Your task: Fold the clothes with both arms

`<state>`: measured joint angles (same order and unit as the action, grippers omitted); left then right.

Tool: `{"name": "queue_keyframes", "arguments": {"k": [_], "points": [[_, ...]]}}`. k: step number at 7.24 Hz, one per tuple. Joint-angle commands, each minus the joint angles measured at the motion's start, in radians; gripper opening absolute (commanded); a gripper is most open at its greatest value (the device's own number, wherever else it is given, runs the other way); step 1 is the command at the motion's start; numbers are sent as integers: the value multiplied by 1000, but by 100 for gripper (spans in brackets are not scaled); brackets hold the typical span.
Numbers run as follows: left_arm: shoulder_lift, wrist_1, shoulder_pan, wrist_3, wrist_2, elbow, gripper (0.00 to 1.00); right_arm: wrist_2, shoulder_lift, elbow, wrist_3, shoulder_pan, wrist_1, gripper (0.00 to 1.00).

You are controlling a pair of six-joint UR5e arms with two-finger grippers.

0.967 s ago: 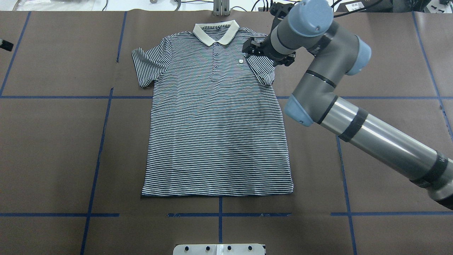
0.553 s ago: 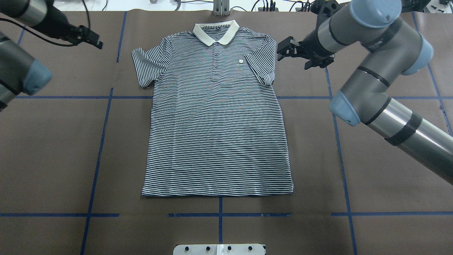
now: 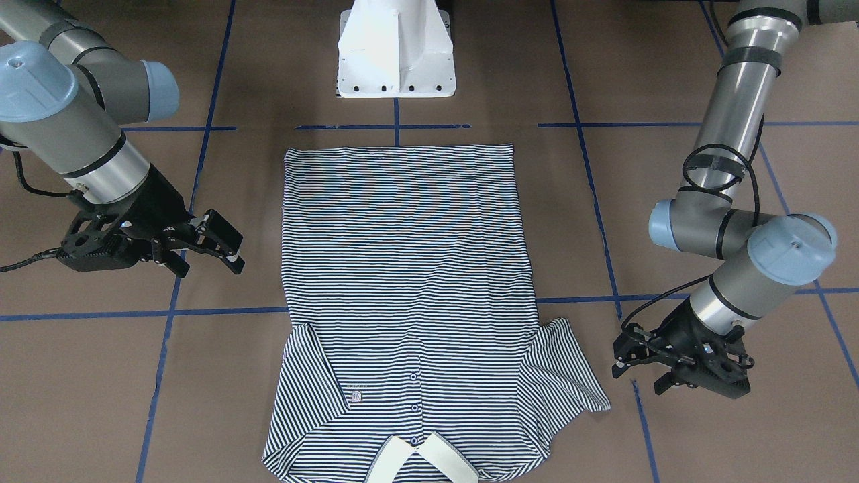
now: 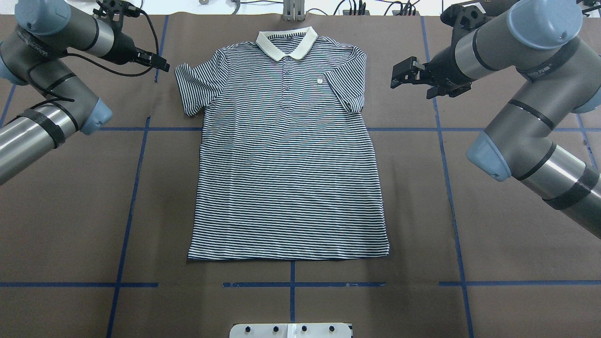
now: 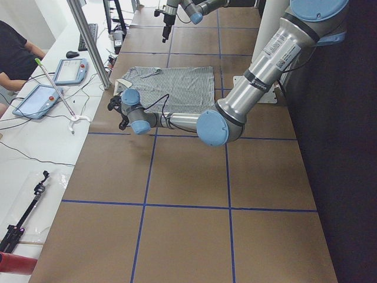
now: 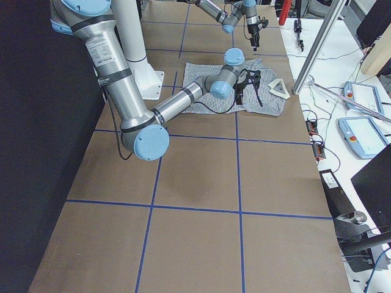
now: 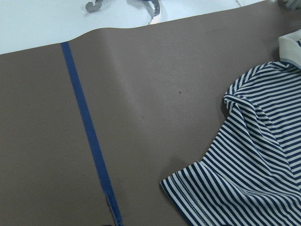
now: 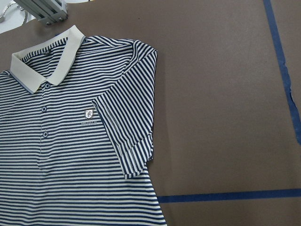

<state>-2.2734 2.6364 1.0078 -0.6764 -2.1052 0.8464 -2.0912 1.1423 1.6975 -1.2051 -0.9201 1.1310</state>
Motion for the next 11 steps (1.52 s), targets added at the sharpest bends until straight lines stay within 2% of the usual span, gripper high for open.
{"name": "queue_keyframes", "arguments": {"k": [1, 3, 5, 10, 11], "points": [[-50, 59, -32, -2, 44, -99, 65, 0, 2, 2, 2, 1, -1, 100], [-110, 97, -48, -2, 80, -193, 63, 7, 2, 1, 2, 1, -1, 100], [-117, 97, -51, -2, 115, -208, 59, 7, 8, -1, 2, 0, -1, 100], [-132, 97, -67, 0, 120, -225, 54, 16, 16, -1, 2, 0, -1, 100], [-132, 96, -67, 0, 120, -225, 30, 17, 16, -2, 2, 0, -1, 100]]}}
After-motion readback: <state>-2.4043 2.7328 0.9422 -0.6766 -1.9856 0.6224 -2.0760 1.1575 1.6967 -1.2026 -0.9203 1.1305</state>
